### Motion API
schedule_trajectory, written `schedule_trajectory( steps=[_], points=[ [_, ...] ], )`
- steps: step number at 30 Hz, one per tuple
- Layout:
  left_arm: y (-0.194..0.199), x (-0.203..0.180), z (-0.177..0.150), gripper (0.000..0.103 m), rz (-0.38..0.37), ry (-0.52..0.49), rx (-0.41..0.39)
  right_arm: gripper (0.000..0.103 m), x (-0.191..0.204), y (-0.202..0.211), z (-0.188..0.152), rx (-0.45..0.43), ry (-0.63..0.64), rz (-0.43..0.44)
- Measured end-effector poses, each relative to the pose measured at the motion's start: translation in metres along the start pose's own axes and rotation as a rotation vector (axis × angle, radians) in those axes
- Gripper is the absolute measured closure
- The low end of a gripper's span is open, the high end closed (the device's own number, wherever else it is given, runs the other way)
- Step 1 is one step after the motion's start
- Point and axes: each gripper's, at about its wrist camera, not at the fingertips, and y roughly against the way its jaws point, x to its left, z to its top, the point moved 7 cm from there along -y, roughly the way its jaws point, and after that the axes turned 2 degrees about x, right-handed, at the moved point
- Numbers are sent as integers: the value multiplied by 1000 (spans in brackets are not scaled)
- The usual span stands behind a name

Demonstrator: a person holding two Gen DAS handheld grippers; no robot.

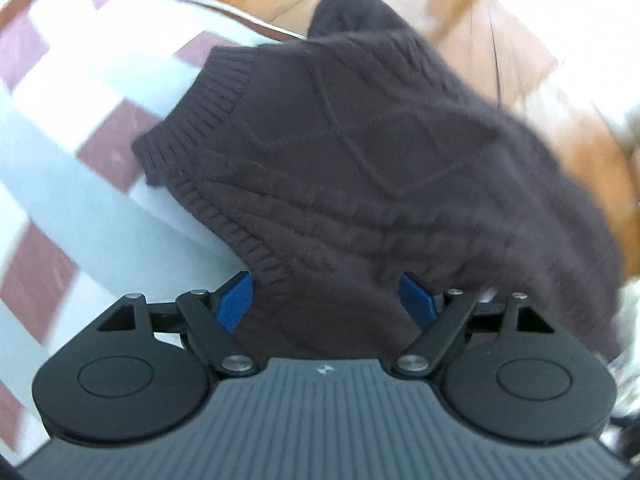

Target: Fold clothes

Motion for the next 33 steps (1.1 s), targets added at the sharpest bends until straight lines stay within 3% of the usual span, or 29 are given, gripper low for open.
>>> schedule_trajectory(
  steps=[1, 2, 4, 6, 7, 9, 12, 14, 15, 17, 18, 19, 20, 22, 24, 26, 27, 28, 30, 32, 33],
  points=[
    [-1, 0, 1, 19, -6, 23, 11, 64, -1, 3, 0, 11, -29, 25],
    [-1, 0, 3, 19, -12, 46, 22, 56, 0, 3, -1, 16, -61, 76],
    [-3, 1, 6, 18, -25, 92, 43, 46, 2, 0, -2, 27, -126, 182],
    [-2, -4, 11, 8, -38, 114, 33, 38, 4, -1, -3, 37, -191, 288],
    [-3, -7, 14, 8, -40, 119, 31, 37, 3, -5, -4, 47, -224, 294],
    [-9, -11, 20, 1, -30, 130, 28, 36, 0, -15, -8, 68, -253, 260],
    [-21, -13, 29, 0, 44, 109, 17, 34, -10, -36, -16, 126, -274, 137],
    [-26, -21, 33, 0, 118, 32, 11, 34, -26, -51, -18, 163, -329, 51],
    [-29, -24, 33, 0, 140, -7, -4, 34, -30, -54, -18, 167, -357, 59],
    [-28, -30, 32, 10, 165, -75, -56, 34, -29, -54, -14, 164, -383, 98],
    [-24, -34, 31, 33, 170, -106, -90, 34, -26, -52, -12, 158, -377, 125],
    [-17, -38, 30, 64, 178, -139, -124, 34, -22, -50, -10, 156, -364, 137],
    [-10, -43, 30, 80, 186, -172, -158, 34, -18, -50, -10, 159, -355, 152],
    [10, -51, 29, 90, 247, -254, -278, 31, -11, -52, -11, 174, -340, 183],
    [32, -56, 29, 92, 312, -313, -398, 24, -5, -61, -16, 218, -320, 198],
    [45, -50, 31, 93, 274, -265, -432, 23, -2, -71, -23, 242, -296, 192],
    [52, -45, 33, 94, 258, -236, -447, 28, -1, -76, -25, 245, -284, 190],
    [59, -37, 34, 94, 269, -220, -474, 52, 2, -77, -25, 236, -258, 204],
    [74, -25, 40, 93, 286, -191, -527, 76, 9, -78, -23, 217, -204, 234],
    [90, -10, 47, 93, 286, -146, -564, 78, 19, -68, -15, 160, -164, 308],
    [101, 0, 53, 100, 300, -108, -590, 78, 24, -62, -11, 146, -181, 380]
  ],
)
